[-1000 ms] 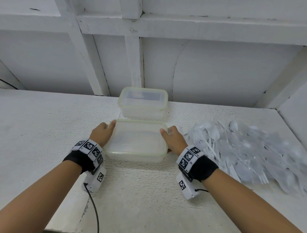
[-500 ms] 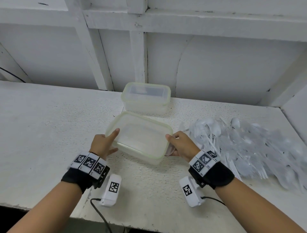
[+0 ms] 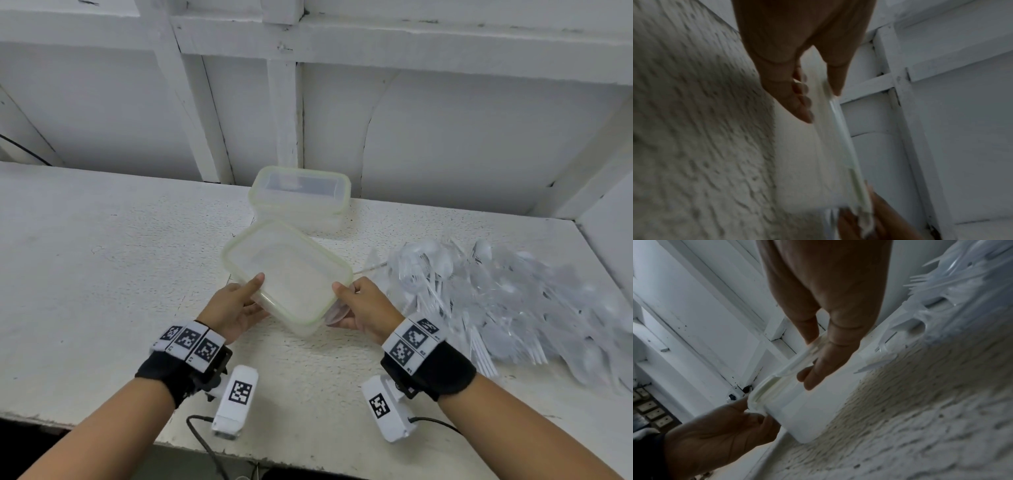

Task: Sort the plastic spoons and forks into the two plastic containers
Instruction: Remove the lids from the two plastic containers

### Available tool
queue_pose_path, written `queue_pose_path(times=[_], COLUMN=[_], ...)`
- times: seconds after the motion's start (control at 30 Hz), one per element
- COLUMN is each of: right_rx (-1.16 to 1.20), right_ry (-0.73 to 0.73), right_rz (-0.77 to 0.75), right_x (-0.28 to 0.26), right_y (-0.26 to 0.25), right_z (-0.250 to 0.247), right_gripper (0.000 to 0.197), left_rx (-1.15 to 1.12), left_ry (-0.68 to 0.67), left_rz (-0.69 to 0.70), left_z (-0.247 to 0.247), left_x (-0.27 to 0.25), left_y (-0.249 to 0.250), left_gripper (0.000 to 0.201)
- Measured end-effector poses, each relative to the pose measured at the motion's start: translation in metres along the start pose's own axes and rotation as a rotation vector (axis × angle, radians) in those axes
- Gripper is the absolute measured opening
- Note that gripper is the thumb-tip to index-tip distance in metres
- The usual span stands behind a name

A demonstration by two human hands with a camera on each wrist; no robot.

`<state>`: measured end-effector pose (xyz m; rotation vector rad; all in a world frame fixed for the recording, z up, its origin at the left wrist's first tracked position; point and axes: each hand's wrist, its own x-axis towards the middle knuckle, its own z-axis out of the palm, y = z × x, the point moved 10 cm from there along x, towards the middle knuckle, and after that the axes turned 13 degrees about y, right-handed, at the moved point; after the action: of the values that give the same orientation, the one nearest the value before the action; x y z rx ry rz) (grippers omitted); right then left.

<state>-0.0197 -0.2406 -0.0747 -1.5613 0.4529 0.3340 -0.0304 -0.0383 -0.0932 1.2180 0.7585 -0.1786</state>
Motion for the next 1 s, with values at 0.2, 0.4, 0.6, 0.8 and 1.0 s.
queue_pose_path(times=[0.2,0.4,0.6,0.8,1.0], right_rx=[-0.057,-0.584,-0.597,-0.28,-0.201], right_ry=[-0.011,0.087,-0.046,-0.21,-0.281], right_rz=[0.035,-0.114,-0.128,0.12,0.256], right_x=[0.001,0.013,0.043,0.047,0.051], right_y=[0.004,-0.029,-0.047,-0.022,-0.007], right_z=[0.0,-0.021,0.009,0.042,0.048], right_gripper=[0.02,0.039,0.036,0.018,0.016], left_rx=[0.002,0.136,0.387,0.443,0.466], left_ry=[-0.058,-0.074,-0.142,-0.151,-0.122], left_rz=[0.082,0.068,0.002,0.009,-0.007], left_z=[0.004,-0.005,-0.033,-0.035,-0.038], left_x=[0.0,0.004,0.012,0.017,0.016], left_y=[0.008,0.015,0.023,0.027,0.025], left_gripper=[0.034,0.027,0.098,0.105,0.092])
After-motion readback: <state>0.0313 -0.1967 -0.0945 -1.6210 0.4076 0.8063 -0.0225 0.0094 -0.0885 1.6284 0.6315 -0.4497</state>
